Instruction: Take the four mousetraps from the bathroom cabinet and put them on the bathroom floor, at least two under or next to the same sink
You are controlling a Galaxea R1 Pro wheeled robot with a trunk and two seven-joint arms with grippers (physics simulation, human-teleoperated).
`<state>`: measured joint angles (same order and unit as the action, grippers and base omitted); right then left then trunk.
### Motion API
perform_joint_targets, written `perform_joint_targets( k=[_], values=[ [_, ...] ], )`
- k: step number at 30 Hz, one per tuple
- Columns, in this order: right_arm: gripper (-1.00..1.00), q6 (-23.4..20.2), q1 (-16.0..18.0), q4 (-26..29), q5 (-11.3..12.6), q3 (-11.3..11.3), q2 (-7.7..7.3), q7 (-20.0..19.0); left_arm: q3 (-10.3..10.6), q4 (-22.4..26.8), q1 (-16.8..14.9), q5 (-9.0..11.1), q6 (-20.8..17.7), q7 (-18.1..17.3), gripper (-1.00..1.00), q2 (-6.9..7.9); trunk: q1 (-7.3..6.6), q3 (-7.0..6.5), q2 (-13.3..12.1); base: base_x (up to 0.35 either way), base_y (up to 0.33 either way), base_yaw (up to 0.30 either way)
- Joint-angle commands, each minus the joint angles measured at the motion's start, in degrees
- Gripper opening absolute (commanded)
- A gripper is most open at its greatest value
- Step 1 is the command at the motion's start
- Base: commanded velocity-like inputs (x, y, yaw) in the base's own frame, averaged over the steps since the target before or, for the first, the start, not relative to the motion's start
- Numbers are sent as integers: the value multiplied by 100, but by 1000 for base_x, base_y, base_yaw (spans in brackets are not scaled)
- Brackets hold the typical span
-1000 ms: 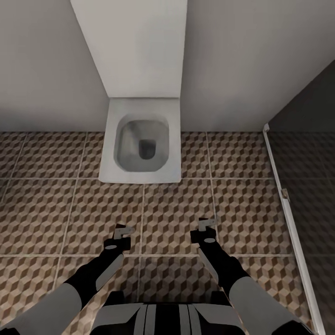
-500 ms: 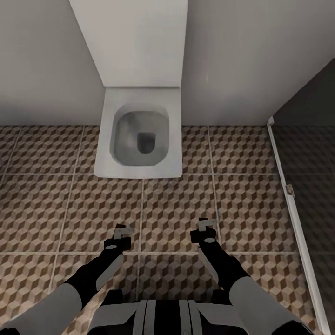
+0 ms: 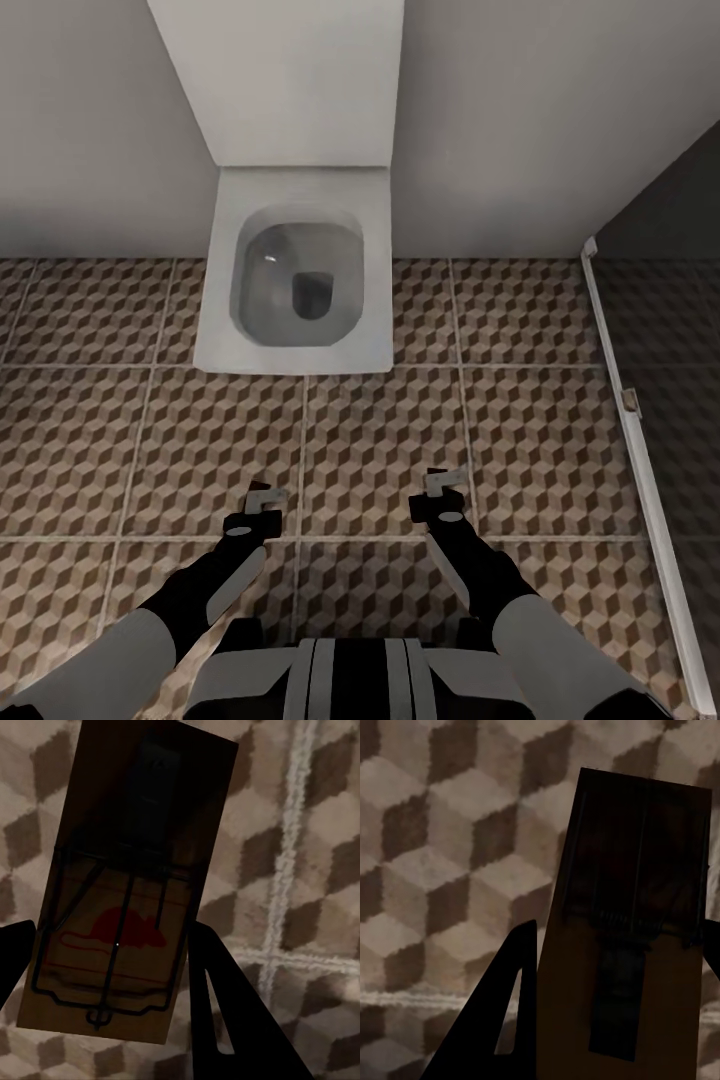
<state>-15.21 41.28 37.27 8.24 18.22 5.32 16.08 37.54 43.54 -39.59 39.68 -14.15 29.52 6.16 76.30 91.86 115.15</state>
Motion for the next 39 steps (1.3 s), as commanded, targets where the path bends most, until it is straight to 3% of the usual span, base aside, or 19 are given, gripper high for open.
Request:
perform_joint_targets(
  k=[1, 20, 30, 39],
  values=[
    [-100, -14, 3, 10, 73, 33, -5, 36, 34, 13, -5, 31, -18, 36, -100, 8, 0, 11, 1, 0, 0, 0],
    [-100, -8, 3, 8, 73, 33, -5, 36, 34, 5, -5, 31, -27, 36, -100, 8, 0, 30, 1, 104, 154, 0],
    [-100, -8, 3, 9, 73, 33, -5, 36, 34, -1, -5, 31, -27, 36, -100, 8, 0, 30, 1, 214, 16, 0],
    [-100, -8, 3, 9, 73, 33, -5, 36, 34, 4, -5, 31, -27, 36, -100, 8, 0, 30, 1, 28, 0, 0]
  ],
)
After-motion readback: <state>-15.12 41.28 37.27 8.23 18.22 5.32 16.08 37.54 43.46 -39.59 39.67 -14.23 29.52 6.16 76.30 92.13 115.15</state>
